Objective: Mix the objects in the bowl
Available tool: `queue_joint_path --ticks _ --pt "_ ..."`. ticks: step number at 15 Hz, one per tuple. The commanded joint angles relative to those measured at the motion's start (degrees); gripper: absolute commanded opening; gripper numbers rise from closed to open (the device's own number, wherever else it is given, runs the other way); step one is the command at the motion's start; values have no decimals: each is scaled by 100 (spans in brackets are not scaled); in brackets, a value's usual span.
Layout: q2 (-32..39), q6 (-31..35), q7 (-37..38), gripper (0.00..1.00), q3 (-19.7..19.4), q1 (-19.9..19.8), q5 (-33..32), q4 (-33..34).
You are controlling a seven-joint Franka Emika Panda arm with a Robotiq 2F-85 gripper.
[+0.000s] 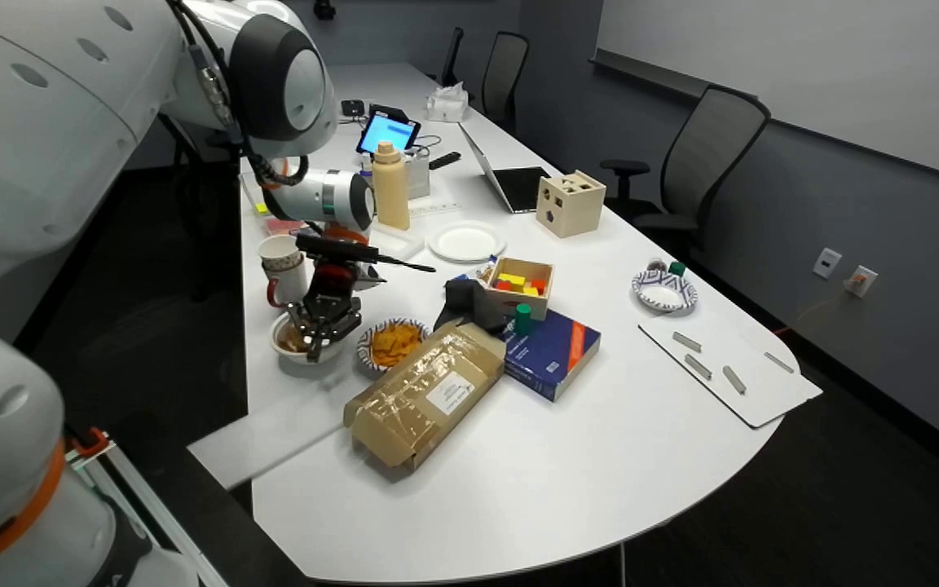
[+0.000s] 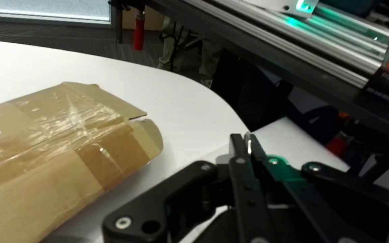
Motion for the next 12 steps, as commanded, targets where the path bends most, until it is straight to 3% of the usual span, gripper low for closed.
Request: queue_joint_path --ticks 1,5,9,12 --pt "-255 624 608 1 -190 223 -417 -404" --pt "-241 321 800 1 -209 337 -538 -380" --pt "22 -593 476 1 -134 277 -334 -73" --pt "156 -878 332 1 -83 169 -217 81"
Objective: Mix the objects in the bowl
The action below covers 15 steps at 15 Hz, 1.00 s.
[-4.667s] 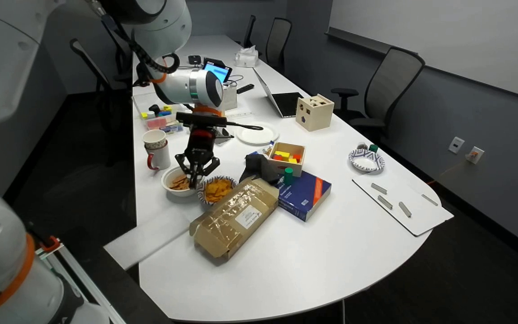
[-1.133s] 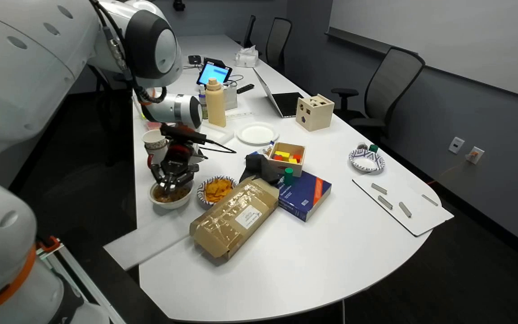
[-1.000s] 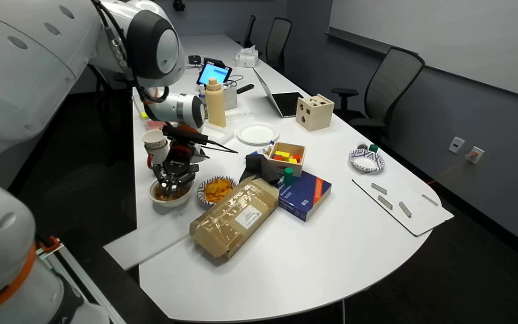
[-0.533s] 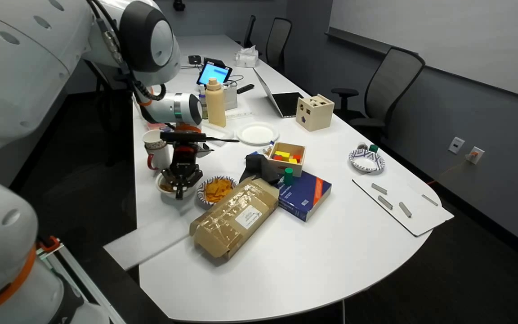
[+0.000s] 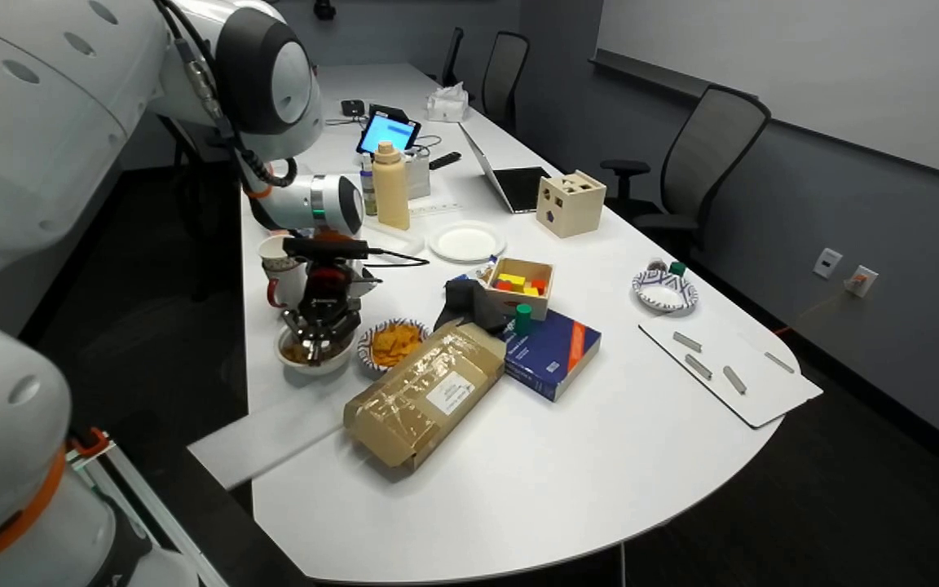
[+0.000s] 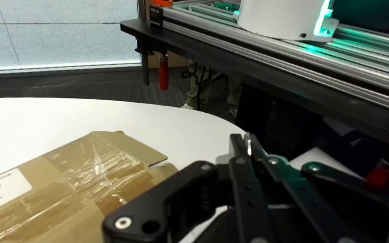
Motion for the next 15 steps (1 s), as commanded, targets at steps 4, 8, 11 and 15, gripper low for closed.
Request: queue_joint_path --ticks 4,8,11,15 --pt "382 -794 -560 1 149 -318 511 584" --pt "445 -789 -976 1 291 -567 945 774" --pt "422 -598 -1100 1 338 -686 1223 840" --pt "222 162 -810 1 229 -559 1142 649"
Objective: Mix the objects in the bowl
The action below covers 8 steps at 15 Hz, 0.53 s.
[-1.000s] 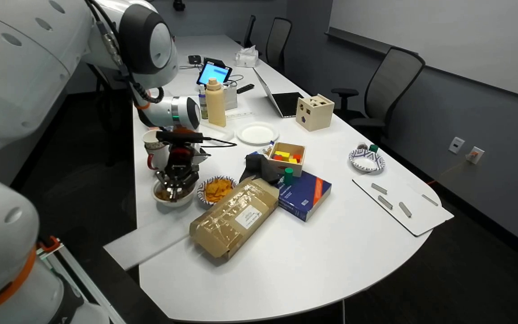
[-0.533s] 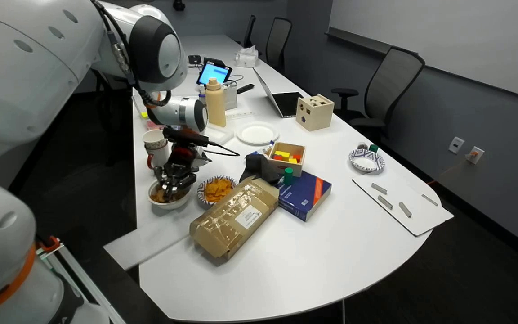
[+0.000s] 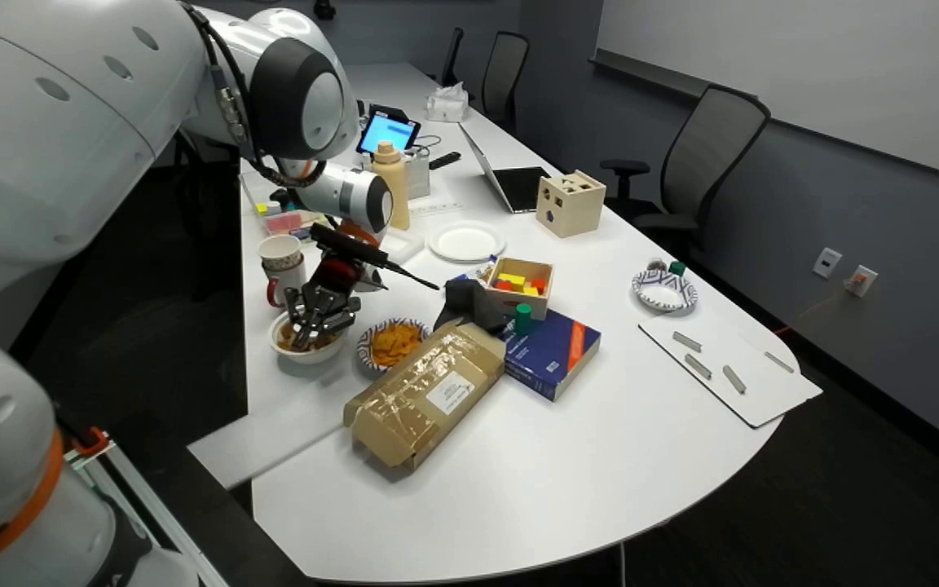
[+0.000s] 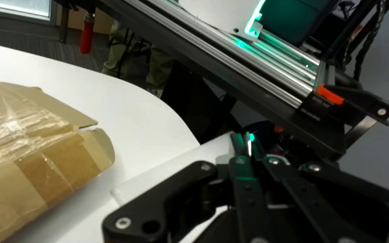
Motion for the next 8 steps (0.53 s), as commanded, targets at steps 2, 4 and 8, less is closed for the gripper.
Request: queue_joint_path --ticks 2,4,8 --pt "-118 570 507 1 -171 260 -339 -90" --pt "-92 505 717 1 -234 375 -525 -83" --pt "93 -252 630 1 -195 453 -563 158"
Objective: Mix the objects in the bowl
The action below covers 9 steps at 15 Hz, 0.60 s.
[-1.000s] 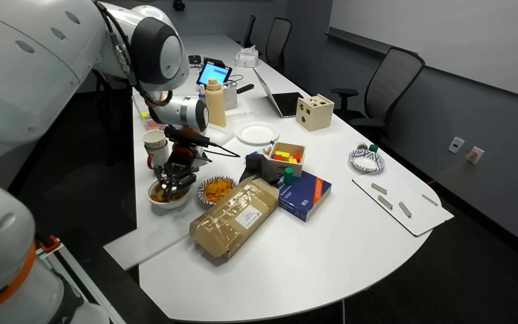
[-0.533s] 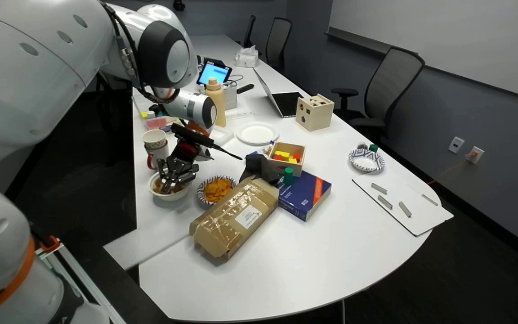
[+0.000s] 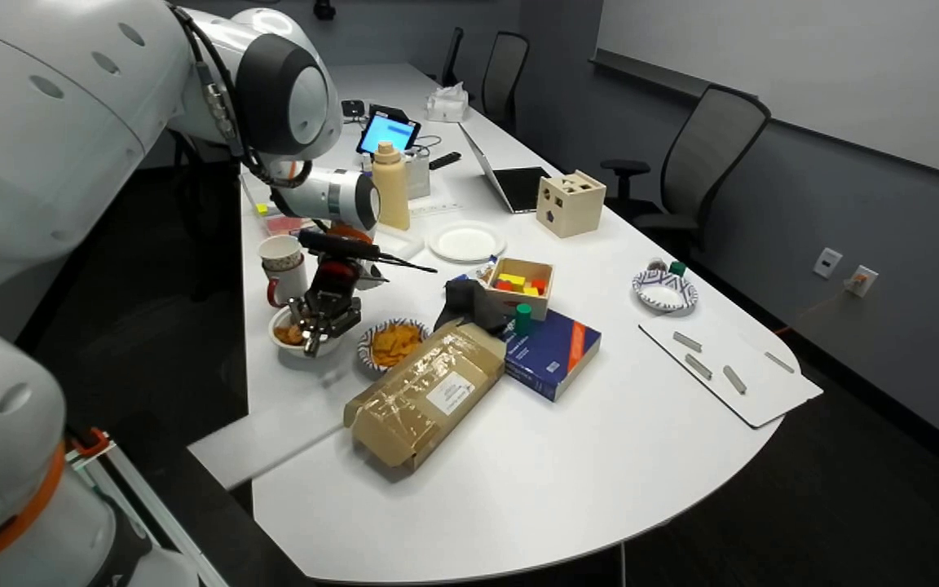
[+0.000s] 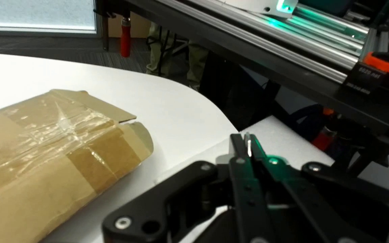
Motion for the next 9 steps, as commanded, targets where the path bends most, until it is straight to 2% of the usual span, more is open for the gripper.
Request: queue_joint_path --ticks 1,6,9 --pt "127 -714 -107 1 38 42 -26 190" --pt "181 -1008 -379 1 189 -118 243 262" --pt "86 -714 -551 1 254 -250 435 161"
